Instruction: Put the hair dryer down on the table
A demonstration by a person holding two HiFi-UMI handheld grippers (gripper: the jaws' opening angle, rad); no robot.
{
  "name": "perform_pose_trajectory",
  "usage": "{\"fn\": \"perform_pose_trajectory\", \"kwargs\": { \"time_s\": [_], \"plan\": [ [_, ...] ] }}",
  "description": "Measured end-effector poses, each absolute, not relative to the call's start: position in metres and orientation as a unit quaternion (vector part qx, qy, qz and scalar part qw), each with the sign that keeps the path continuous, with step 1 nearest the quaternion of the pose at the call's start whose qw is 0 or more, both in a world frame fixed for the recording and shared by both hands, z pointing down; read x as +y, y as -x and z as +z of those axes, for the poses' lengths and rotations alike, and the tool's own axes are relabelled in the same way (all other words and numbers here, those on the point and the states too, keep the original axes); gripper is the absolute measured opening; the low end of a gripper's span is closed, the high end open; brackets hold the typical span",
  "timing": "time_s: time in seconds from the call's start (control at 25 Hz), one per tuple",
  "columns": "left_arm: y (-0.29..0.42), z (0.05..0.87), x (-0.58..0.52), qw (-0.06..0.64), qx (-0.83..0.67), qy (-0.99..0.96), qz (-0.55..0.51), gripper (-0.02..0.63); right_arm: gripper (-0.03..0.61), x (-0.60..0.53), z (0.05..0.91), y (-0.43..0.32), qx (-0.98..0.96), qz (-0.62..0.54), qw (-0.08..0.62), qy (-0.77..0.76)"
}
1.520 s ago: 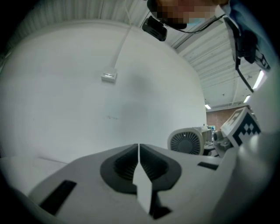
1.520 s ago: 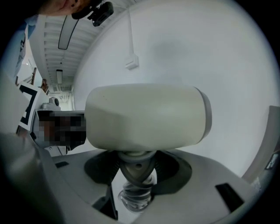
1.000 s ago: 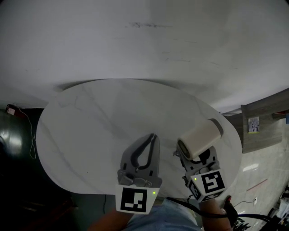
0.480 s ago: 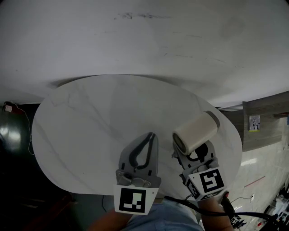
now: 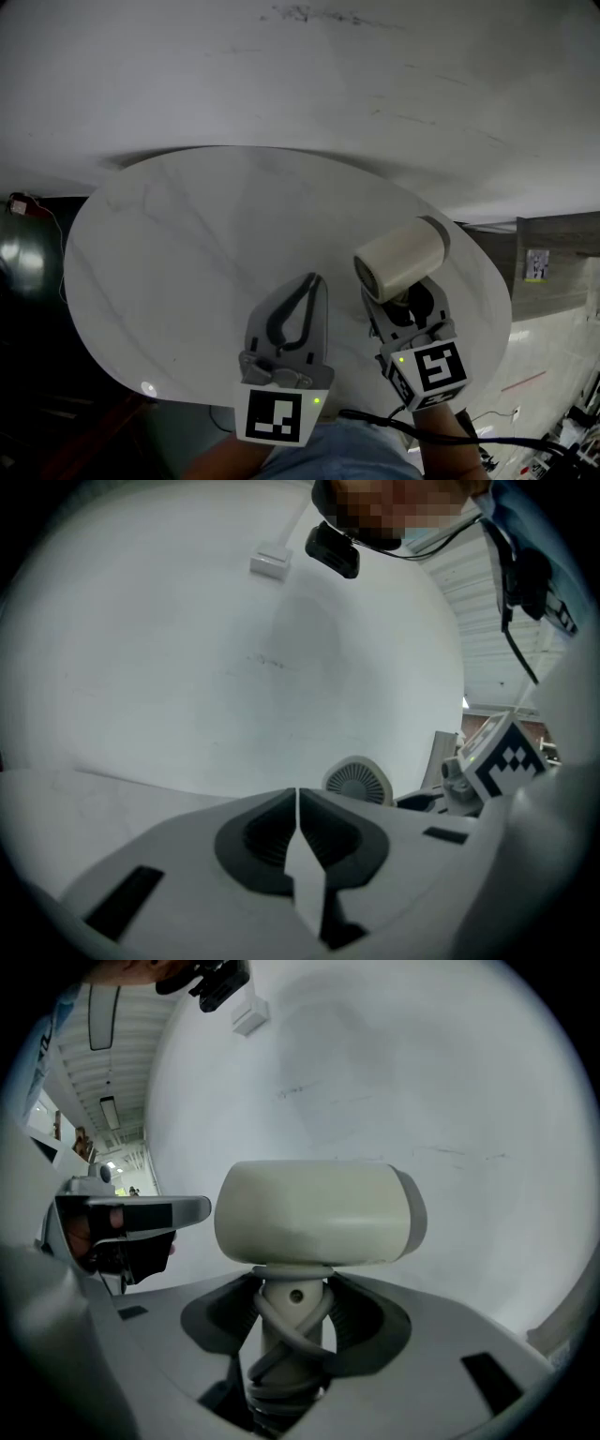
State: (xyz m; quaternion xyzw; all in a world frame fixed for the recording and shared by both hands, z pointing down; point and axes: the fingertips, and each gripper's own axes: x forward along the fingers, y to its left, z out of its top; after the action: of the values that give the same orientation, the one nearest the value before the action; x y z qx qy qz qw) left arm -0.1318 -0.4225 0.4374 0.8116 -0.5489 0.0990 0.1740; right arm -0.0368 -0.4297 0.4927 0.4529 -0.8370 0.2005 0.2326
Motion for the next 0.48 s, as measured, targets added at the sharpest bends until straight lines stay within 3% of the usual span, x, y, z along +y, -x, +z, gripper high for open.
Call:
{"fn": "perform_pose_trajectory", "kwargs": {
  "time_s": [0.48],
  "plan": [
    [0.154, 0.460, -0.436, 0.204, -0.564, -0.794, 0.096, 0.017, 0.229, -0.434, 0.540, 0.053, -0.815, 0.220, 0.341, -0.413]
  ]
}}
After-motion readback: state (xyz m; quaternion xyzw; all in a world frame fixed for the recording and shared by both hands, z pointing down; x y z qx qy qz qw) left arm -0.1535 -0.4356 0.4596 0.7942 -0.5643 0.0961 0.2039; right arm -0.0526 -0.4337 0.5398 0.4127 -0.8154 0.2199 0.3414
